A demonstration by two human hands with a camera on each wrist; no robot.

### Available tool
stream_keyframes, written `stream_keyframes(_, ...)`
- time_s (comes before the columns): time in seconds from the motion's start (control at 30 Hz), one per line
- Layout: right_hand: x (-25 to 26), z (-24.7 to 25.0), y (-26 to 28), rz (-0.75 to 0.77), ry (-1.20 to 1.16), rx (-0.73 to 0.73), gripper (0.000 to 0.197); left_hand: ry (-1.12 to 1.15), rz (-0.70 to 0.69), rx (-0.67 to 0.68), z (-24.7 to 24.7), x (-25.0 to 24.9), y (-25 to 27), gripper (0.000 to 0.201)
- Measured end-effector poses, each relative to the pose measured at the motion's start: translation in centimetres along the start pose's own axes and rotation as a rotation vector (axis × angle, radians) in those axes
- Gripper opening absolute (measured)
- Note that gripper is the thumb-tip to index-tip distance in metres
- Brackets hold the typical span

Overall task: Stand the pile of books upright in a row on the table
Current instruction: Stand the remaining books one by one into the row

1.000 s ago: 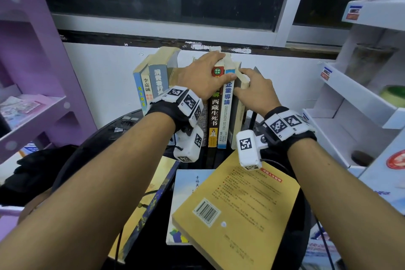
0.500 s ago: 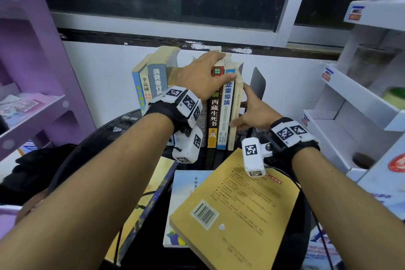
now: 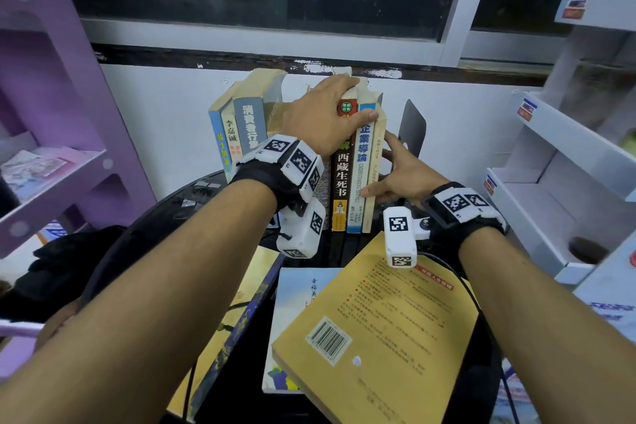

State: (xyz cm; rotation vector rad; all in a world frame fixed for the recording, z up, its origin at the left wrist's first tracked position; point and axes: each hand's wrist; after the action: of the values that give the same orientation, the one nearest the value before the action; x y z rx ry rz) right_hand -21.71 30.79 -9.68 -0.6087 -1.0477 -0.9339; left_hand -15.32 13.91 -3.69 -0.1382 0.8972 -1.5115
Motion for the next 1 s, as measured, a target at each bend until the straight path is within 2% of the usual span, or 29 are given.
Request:
stream_keyframes(0.47,-0.7,-0.3,0.6,-0.002,-0.068,-0.01,0.11,-0.017,-0.021,-0.009,-0.2,-0.3,0.0,0.064)
stream_keyframes(1.0,-0.3,-1.0,1.2,0.022,0.015,-0.067,0.111,-0.004,-0.034,0.033,0.8,-0.2,0.3,0.062)
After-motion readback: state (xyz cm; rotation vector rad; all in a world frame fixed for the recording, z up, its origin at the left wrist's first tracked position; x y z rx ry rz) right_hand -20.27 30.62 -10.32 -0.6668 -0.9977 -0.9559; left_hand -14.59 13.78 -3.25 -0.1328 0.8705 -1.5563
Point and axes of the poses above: each hand's wrist, its own y-axis away from the middle knuckle, its own z-axis out of the back of the hand, x = y × z, and after that the axes turned 4 degrees about -x, right-handed
